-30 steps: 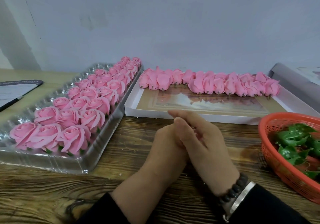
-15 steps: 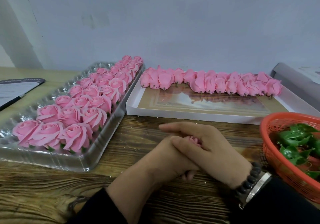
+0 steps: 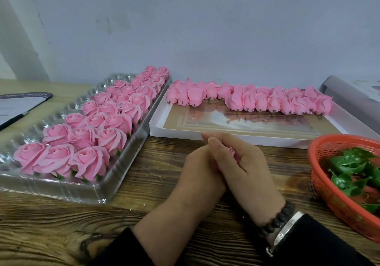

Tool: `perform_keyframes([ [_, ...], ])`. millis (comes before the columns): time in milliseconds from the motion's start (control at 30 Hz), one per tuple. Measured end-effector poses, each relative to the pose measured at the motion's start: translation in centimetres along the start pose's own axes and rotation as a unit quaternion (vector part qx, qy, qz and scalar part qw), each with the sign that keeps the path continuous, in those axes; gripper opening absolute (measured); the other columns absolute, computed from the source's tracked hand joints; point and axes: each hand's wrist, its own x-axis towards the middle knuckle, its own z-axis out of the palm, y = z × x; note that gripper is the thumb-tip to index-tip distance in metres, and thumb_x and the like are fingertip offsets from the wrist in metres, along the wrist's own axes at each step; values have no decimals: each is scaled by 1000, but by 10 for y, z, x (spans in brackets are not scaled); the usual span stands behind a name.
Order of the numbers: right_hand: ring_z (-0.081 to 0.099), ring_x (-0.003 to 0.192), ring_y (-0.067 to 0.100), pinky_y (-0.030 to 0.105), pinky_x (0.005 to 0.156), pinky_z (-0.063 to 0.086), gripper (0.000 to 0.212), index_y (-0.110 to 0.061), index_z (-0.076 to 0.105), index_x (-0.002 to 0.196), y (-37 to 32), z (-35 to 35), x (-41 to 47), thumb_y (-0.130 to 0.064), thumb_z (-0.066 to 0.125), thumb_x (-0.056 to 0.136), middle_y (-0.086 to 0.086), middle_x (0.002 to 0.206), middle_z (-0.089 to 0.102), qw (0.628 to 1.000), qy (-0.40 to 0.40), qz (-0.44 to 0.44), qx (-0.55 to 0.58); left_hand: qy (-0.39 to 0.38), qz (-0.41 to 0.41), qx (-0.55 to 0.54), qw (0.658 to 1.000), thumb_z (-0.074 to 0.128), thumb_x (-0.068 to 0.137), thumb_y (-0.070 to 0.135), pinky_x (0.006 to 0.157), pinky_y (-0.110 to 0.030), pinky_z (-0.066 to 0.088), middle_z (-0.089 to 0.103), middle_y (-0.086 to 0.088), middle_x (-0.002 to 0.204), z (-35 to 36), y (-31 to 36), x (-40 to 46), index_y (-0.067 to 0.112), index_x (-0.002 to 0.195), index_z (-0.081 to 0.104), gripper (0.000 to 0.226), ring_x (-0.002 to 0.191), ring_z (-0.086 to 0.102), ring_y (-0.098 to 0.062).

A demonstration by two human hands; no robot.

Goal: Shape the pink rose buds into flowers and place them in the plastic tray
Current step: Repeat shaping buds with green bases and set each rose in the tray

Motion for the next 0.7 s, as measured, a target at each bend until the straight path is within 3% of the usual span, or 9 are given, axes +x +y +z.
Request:
perform_keyframes([
  [100,60,97,-8,9,85,42,26,-42,66,97,1,-9,3,-43,45,81,-24,101,67,995,-87,13,-42,-80,-56,-64,993,58,79,-4,60,-17,49,65,5,64,-6,0,0,21,67,63,28,65,63,-5],
  [167,70,78,8,15,72,51,25,-40,67,99,-1,-13,3,-42,48,84,-21,99,68,984,-169,36,-37,-128,-108,-91,982,54,72,-15,55,-26,47,59,-5,54,-10,-1,-1,17,46,59,41,59,58,-22],
  [233,69,56,17,20,55,52,19,-40,65,103,-3,-16,3,-36,52,90,-16,96,69,974,-218,56,-2,-158,-129,-92,975,54,73,-15,48,-20,42,51,1,45,-12,-1,-4,14,37,53,47,53,51,-17],
  [267,69,58,18,20,53,52,19,-39,65,104,-4,-17,2,-32,54,91,-15,97,69,973,-223,58,16,-164,-119,-90,975,55,75,-13,48,-18,40,51,3,45,-12,-1,-5,15,41,54,44,53,51,-14],
  [333,70,76,10,13,63,51,23,-39,66,106,-5,-19,3,-32,60,85,-15,100,69,978,-201,41,18,-156,-62,-101,981,61,77,-6,53,-16,45,59,5,56,-12,2,-5,16,67,60,24,60,58,-8],
  [400,64,90,-3,7,75,45,34,-38,64,108,-2,-22,5,-38,63,74,-16,100,70,984,-173,33,6,-129,-9,-113,985,66,75,2,66,-20,52,67,0,76,-10,1,-3,5,85,64,11,75,63,-9],
  [533,59,100,-9,7,84,43,56,-39,56,116,1,-23,4,-44,70,62,-19,111,65,985,-167,50,18,-85,23,-117,989,64,80,-4,63,-20,51,68,-7,75,-11,-4,-1,1,78,67,7,70,62,-10],
  [633,57,105,-10,7,85,43,62,-40,55,117,1,-21,1,-51,74,59,-22,113,63,991,-124,38,36,-47,30,-48,997,64,83,7,59,-16,47,68,3,70,-11,-11,1,23,69,64,21,65,61,-4],
  [700,55,107,-11,7,87,42,53,-40,58,113,0,-15,-1,-61,60,65,-24,113,63,996,-75,18,43,-13,27,21,999,62,82,12,59,-15,47,66,11,68,-9,-13,1,33,64,61,28,64,60,1],
])
